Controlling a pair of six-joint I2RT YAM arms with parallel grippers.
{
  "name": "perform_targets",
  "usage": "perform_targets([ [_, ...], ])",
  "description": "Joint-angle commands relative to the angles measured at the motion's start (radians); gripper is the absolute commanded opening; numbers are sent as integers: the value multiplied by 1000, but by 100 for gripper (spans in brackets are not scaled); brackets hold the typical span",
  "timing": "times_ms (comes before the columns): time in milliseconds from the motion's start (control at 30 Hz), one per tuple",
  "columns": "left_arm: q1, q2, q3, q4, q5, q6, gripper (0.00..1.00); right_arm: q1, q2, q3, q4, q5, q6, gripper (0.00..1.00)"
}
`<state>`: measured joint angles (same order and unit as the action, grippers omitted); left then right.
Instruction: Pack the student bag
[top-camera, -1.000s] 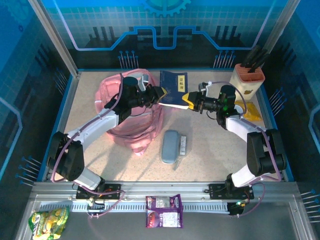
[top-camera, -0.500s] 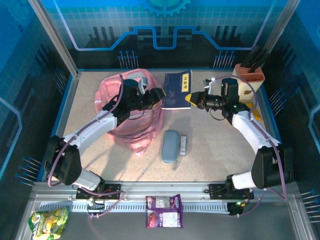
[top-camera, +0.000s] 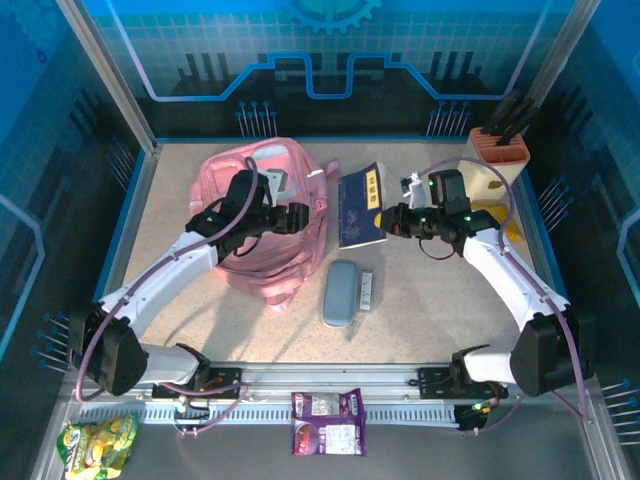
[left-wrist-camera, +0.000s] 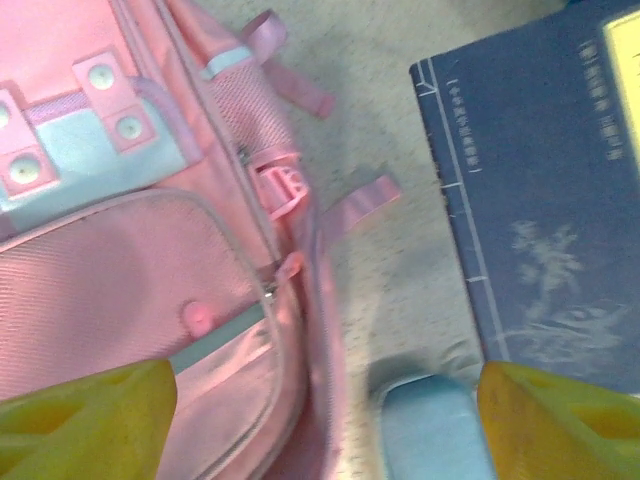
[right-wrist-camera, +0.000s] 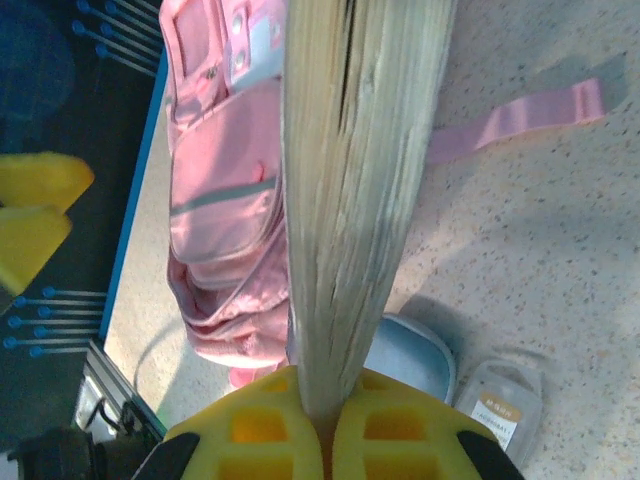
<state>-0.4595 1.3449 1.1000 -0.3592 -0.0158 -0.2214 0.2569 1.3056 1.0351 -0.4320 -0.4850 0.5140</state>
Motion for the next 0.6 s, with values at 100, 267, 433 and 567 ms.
perform_targets([
  [100,-9,89,-9,-29,-48,259,85,14,-35,-32,-10,-16,-5,0],
  [267,-33,196,38,-30,-56,345,85,14,-22,-44,9,-20,10,0],
  [433,-54,263,74,-43,-91,373,84,9,2,-45,16,-44,20,0],
  [567,-59,283,73,-90,-131,370,84,-1,4,-47,13,-54,20,0],
])
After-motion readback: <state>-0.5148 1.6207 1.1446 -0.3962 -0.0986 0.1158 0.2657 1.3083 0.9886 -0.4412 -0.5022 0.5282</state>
